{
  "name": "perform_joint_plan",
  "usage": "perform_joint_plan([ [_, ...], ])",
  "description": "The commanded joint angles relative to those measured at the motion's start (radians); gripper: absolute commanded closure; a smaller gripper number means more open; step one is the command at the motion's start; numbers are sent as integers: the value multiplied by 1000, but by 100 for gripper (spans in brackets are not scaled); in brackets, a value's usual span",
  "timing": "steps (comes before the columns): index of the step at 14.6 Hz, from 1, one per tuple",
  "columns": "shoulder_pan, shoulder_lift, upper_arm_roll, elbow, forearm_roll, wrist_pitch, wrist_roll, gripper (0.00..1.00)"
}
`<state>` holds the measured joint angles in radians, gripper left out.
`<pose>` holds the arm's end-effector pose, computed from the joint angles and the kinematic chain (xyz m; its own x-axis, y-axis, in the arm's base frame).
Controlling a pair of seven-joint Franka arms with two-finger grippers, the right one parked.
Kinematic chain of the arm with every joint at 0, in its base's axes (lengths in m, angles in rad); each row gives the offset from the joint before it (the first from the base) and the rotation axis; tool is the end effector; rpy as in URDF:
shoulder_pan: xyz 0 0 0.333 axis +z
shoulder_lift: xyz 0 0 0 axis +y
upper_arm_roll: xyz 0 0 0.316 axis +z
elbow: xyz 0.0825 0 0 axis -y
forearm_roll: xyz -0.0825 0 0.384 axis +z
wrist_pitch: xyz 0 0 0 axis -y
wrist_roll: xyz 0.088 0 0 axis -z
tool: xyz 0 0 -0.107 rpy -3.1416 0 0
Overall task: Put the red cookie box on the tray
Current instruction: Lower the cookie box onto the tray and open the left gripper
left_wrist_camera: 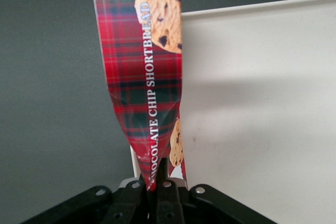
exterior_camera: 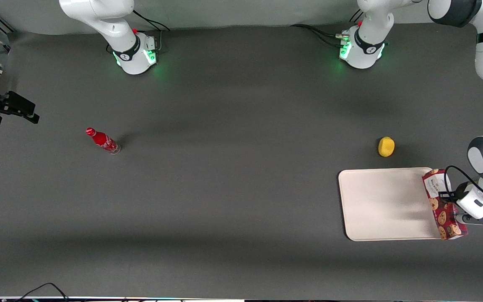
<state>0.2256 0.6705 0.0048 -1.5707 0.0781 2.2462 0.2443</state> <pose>0.6828 0.1620 0.2489 0.9979 -0.0632 -0.0122 -0.0639 -0.9960 -0.0630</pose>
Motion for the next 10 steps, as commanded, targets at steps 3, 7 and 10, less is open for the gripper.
perform_joint_plan([
  [3, -25, 6, 21, 17, -12, -2, 10, 25],
  [7, -22, -67, 21, 12, -41, -22, -23, 3],
  [10, -20, -182, 11, -8, -61, -120, -45, 0],
])
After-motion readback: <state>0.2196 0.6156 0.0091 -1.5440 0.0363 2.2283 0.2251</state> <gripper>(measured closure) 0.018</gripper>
